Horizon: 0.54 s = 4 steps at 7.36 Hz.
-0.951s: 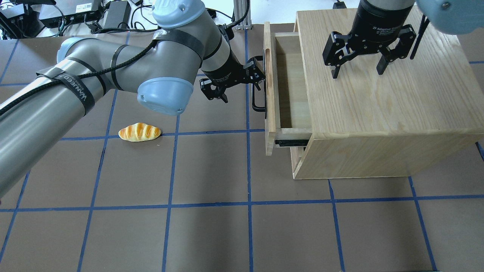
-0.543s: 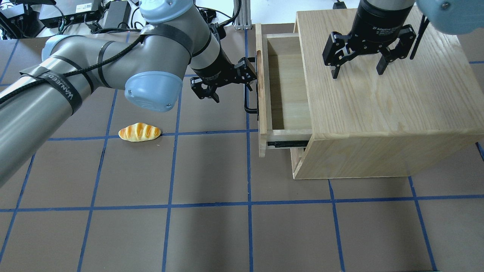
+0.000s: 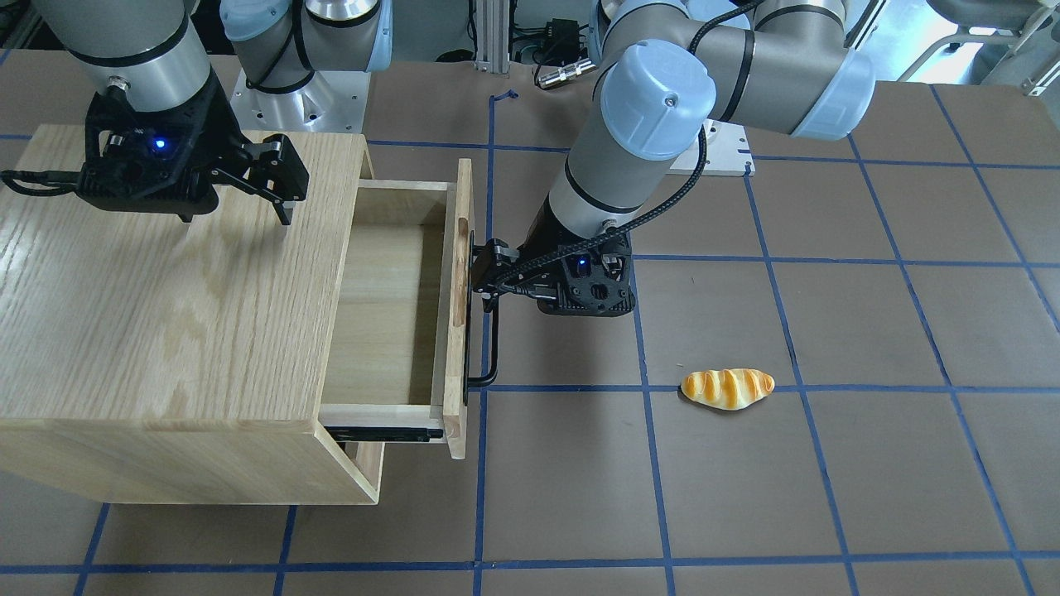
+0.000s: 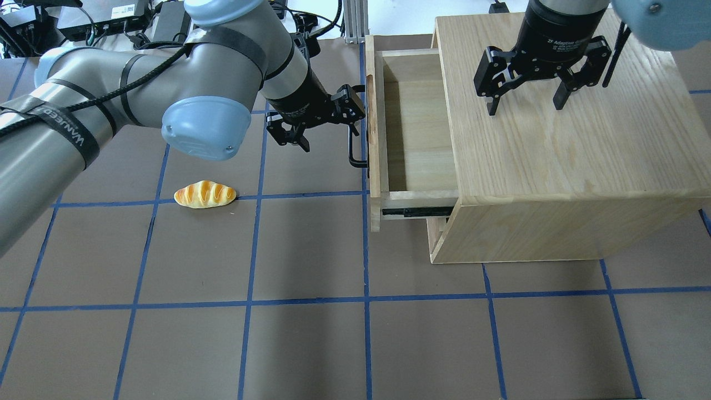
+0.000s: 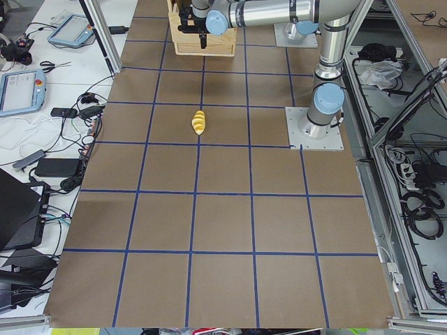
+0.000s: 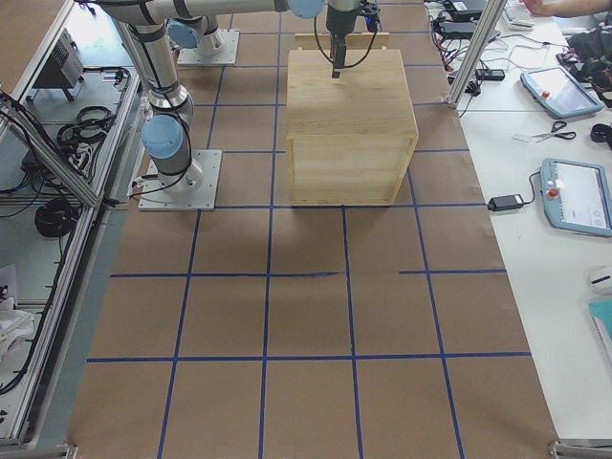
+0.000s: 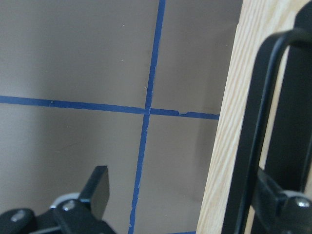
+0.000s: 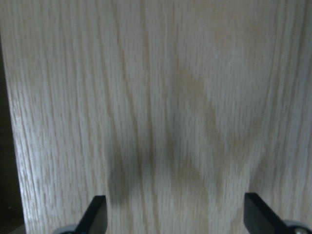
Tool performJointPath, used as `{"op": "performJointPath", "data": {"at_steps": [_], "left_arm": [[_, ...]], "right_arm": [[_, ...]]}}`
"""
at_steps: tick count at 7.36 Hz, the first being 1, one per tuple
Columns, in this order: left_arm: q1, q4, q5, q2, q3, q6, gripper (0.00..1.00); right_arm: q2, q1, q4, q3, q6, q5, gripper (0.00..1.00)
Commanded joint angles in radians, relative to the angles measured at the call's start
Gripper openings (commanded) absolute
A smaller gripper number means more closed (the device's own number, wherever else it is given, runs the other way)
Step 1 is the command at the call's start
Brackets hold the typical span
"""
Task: Open upper drawer
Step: 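Pull the handle with the left gripper, sliding the drawer out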
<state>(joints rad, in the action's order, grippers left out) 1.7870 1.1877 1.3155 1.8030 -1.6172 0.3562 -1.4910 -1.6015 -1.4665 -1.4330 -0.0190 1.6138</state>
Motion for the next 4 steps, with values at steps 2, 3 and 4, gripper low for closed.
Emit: {"op": "performJointPath", "data": {"at_steps": [2,3,4], "left_arm": [[-0.037,0.006,0.001,-0.019,-0.026,-0.078,1.0],[-0.052,0.01,0.001,-0.024,-0.027,-0.112,1.0],[-0.058,0.019,0.002,-0.025,-0.032,-0.144,1.0]], "right_arm": [[0.0,0.0,0.0,0.0,-0.001,0.0,1.0],[0.0,0.0,0.0,0.0,0.001,0.0,1.0],[0.0,0.0,0.0,0.0,-0.001,0.0,1.0]]}}
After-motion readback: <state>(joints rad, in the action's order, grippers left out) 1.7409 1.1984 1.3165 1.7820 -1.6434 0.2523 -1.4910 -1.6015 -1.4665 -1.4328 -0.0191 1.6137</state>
